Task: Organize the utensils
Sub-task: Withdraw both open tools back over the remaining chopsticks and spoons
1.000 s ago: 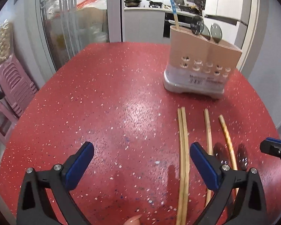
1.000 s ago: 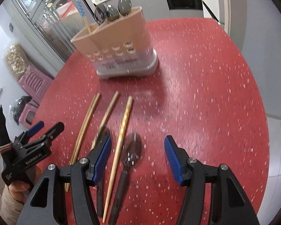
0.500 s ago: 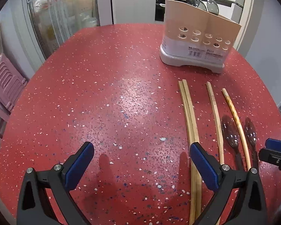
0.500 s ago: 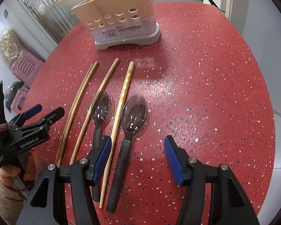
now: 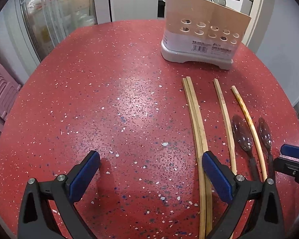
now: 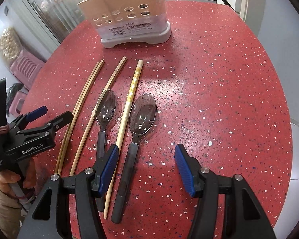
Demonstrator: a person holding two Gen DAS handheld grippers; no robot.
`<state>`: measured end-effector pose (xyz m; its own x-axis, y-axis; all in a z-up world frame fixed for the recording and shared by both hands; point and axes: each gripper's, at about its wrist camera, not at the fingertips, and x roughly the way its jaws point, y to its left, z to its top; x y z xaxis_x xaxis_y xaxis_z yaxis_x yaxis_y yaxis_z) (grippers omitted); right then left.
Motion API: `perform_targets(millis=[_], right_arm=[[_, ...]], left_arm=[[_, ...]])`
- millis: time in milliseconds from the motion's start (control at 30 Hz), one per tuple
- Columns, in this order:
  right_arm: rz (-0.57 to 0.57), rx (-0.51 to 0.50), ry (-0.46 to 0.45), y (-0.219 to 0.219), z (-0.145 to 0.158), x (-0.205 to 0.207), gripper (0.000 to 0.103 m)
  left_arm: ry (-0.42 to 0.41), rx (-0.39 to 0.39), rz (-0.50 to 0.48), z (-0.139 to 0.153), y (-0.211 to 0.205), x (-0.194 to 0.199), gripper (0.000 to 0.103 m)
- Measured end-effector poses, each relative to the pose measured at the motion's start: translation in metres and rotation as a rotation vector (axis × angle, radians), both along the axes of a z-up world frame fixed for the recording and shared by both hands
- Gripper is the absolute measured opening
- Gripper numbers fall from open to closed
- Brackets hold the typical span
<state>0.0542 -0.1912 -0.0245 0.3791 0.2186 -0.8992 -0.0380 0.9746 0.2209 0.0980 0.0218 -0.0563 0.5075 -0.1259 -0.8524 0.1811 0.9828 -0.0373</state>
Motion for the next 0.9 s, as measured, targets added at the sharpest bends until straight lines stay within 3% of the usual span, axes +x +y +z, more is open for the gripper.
perform_targets(millis=[533,900], right_arm=[[0.001,-0.019,0.005,-0.001,-0.003,-0.002,0.062],[0.027,-0.114,0.010,0.013,-0.004,0.007,0.062]], left_arm=[[-0.002,-0.001,0.000,0.002,0.001,0.010,0.103],[0.003,0.017,-0.011,0.003,-0.006,0.019,0.103]])
